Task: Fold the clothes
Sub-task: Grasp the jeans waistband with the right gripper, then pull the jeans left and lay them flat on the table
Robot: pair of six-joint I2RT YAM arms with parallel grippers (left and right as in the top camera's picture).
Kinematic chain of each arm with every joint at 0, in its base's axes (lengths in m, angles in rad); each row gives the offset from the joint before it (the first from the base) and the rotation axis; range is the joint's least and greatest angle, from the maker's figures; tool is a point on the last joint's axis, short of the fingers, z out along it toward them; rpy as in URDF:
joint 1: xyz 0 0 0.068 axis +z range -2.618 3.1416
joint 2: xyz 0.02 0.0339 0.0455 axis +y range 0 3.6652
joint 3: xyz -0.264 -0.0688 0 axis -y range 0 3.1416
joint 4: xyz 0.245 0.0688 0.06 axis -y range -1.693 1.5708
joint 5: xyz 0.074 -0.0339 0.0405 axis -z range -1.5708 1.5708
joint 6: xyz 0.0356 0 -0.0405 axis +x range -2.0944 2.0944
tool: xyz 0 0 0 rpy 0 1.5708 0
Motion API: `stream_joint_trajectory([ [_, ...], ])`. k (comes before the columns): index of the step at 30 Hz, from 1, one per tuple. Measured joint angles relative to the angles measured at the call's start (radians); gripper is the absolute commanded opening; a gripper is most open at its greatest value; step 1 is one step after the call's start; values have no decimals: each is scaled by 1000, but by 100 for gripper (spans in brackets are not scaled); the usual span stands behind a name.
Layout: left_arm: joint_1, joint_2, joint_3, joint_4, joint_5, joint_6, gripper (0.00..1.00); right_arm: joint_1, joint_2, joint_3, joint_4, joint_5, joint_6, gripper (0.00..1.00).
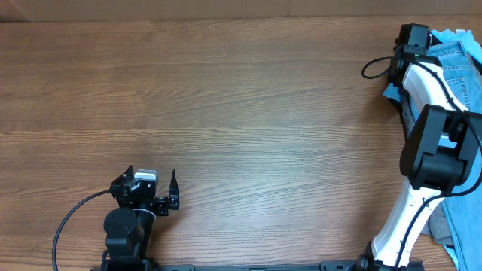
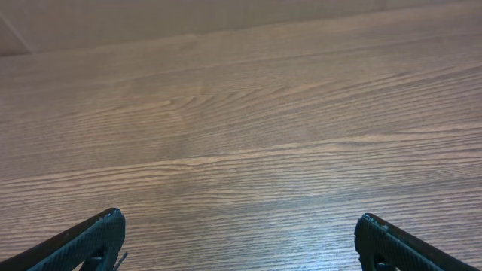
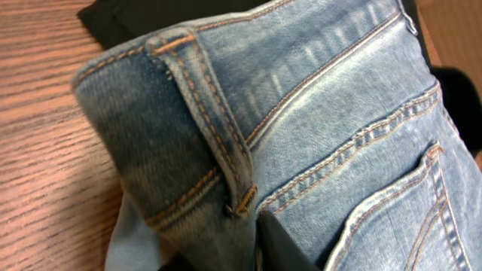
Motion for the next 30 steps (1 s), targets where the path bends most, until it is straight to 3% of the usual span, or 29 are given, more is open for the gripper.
stream_joint_trajectory([
  [2,0,0,0,0,0,0,100,-2,0,0,-1,0,0,4],
  [13,0,0,0,0,0,0,100,-2,-22,0,-13,-1,32,4],
  [30,0,0,0,0,0,0,100,36,-295,0,-93,-53,105,4],
])
